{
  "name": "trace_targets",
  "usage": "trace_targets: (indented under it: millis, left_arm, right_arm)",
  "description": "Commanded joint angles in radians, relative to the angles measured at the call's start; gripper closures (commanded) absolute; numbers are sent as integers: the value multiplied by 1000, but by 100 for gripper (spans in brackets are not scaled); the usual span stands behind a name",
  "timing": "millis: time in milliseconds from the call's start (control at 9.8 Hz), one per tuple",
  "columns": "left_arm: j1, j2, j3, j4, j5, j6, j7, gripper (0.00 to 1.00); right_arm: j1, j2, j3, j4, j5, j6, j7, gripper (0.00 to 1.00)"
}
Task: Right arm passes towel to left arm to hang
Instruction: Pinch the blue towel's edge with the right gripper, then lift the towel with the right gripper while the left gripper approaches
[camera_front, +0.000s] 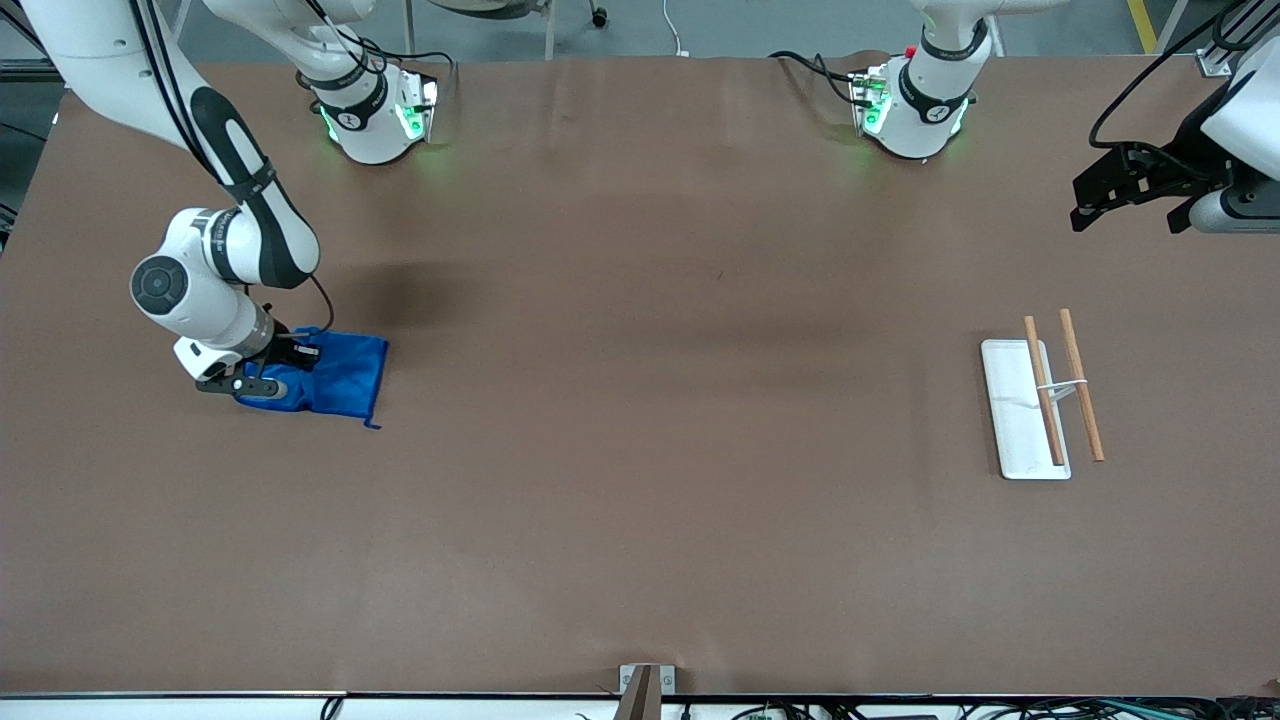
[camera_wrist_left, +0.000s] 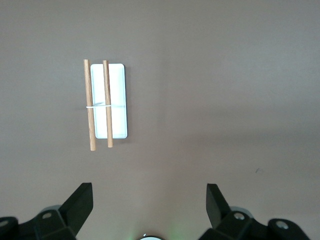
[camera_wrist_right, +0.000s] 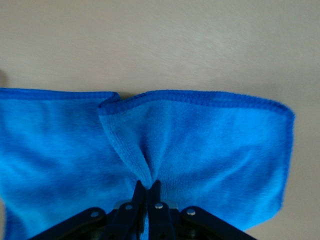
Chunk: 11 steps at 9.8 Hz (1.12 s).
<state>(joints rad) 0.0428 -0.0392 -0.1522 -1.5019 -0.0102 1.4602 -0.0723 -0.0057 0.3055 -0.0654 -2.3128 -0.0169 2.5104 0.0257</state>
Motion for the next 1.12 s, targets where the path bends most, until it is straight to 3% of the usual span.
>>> trace_targets:
  millis: [0, 204, 408, 612, 816, 1020]
  left_arm:
    - [2, 12, -3, -11, 10, -17, 17, 0]
    - [6, 39, 5, -9, -13, -5, 26, 0]
    - [28, 119, 8, -12, -172, 82, 34, 0]
    - [35, 195, 6, -12, -295, 146, 101, 0]
    - [64, 289, 6, -18, -455, 204, 269, 0]
    - [85, 375, 6, -20, -642, 225, 385, 0]
  right_arm:
    - [10, -75, 36, 152, 8, -288, 59, 100]
    - [19, -78, 71, 322, 8, -480, 88, 100]
    - [36, -75, 154, 427, 8, -554, 202, 100]
    - [36, -68, 260, 466, 40, -507, 227, 100]
    - [56, -59, 338, 480, 243, -341, 252, 100]
    - [136, 4, 366, 530, 349, -202, 325, 100]
